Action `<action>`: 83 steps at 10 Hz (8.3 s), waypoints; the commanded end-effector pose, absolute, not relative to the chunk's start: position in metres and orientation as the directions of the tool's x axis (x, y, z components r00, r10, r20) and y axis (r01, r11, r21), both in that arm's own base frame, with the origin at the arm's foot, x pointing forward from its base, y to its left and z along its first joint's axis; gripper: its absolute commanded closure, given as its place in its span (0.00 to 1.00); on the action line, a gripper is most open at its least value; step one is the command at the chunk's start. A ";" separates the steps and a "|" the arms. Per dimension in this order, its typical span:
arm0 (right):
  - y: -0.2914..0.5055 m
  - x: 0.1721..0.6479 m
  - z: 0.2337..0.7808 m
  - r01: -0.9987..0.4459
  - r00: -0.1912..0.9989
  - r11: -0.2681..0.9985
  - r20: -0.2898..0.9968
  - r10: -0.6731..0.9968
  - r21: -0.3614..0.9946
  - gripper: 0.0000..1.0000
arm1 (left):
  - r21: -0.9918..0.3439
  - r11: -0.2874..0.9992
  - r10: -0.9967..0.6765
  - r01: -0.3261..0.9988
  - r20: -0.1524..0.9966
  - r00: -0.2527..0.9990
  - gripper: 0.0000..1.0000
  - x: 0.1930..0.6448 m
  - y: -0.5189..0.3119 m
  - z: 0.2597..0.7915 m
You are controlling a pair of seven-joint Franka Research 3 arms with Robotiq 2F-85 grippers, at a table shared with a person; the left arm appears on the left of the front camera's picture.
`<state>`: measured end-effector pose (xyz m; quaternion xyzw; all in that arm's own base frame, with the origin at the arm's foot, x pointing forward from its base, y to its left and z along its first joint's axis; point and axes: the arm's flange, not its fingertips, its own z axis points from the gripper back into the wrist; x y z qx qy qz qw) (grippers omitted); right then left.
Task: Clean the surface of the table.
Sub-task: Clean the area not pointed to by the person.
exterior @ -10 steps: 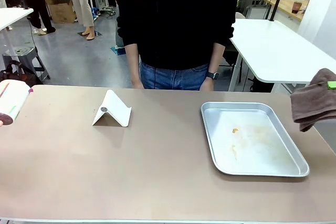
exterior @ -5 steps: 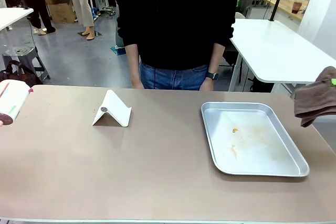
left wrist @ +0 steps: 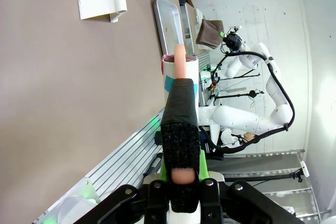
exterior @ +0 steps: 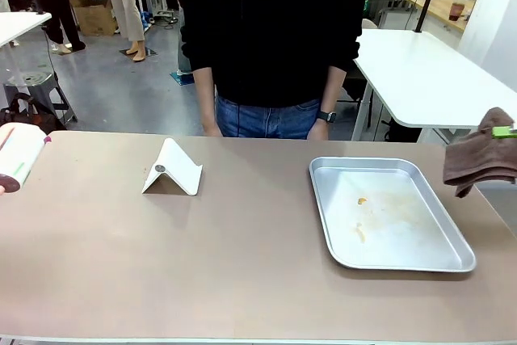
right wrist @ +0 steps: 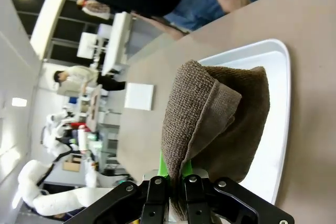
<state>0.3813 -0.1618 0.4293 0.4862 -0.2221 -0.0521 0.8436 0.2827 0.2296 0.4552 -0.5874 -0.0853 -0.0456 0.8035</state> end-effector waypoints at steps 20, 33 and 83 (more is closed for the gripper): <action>0.044 0.465 0.369 -0.512 0.782 0.853 0.356 0.511 -0.099 0.91 | -0.939 0.303 0.037 0.163 0.182 0.983 0.79 0.281 0.227 0.458; 0.067 0.459 0.292 -0.464 0.886 0.780 0.222 0.408 0.419 0.91 | -0.939 0.303 0.037 0.163 0.182 0.983 0.79 0.281 0.227 0.458; -0.187 0.336 0.434 -0.292 0.897 0.071 0.299 -0.325 0.954 0.91 | -0.939 0.303 0.037 0.163 0.182 0.983 0.79 0.281 0.227 0.458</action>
